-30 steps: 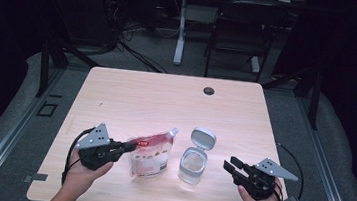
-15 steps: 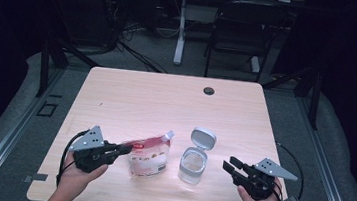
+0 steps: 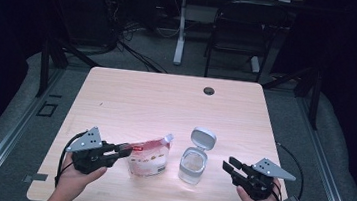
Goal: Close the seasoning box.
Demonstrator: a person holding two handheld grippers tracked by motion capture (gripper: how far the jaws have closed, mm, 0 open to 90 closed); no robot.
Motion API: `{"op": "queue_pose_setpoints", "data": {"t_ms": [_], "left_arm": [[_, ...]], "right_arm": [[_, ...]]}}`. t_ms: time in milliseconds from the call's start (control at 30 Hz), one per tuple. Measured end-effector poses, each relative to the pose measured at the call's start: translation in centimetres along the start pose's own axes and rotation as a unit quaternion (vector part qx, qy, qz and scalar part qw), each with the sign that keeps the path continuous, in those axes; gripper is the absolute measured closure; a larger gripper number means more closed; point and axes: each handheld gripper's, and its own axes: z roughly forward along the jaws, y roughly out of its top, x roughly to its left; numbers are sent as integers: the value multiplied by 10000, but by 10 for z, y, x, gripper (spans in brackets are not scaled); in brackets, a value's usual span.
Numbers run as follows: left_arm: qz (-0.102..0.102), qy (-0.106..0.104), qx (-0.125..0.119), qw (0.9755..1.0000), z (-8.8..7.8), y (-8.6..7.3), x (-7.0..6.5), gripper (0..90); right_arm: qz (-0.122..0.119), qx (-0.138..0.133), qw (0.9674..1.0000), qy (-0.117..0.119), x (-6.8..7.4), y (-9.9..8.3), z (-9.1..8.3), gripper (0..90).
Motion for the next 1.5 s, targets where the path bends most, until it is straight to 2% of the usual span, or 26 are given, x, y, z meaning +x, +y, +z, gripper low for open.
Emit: {"op": "queue_pose_setpoints", "data": {"t_ms": [333,600,767,833,933,1033,1200,1500], "left_arm": [[-72,125,36,9999,-1,-6,1,713],[-158,274,104,9994,-3,-17,1,659],[-250,215,158,9993,-2,-28,-1,653],[-264,211,204,9992,1,-32,-2,655],[-248,199,243,9992,3,-33,-3,685],[-194,160,291,9993,4,-34,-4,773],[-179,192,270,9993,5,-36,-5,815],[45,362,304,9989,6,-35,-8,874]], "right_arm": [[-4,-130,9999,22,3,5,-4,602],[-264,-164,9994,119,13,17,-6,565],[-292,-161,9992,209,18,20,-4,539],[-341,-118,9992,164,19,19,-3,552],[-283,-109,9993,223,19,17,0,571],[-262,-89,9992,283,19,14,3,580],[-284,-59,9990,332,20,14,4,583],[-130,-148,9993,328,18,11,3,598]]}}
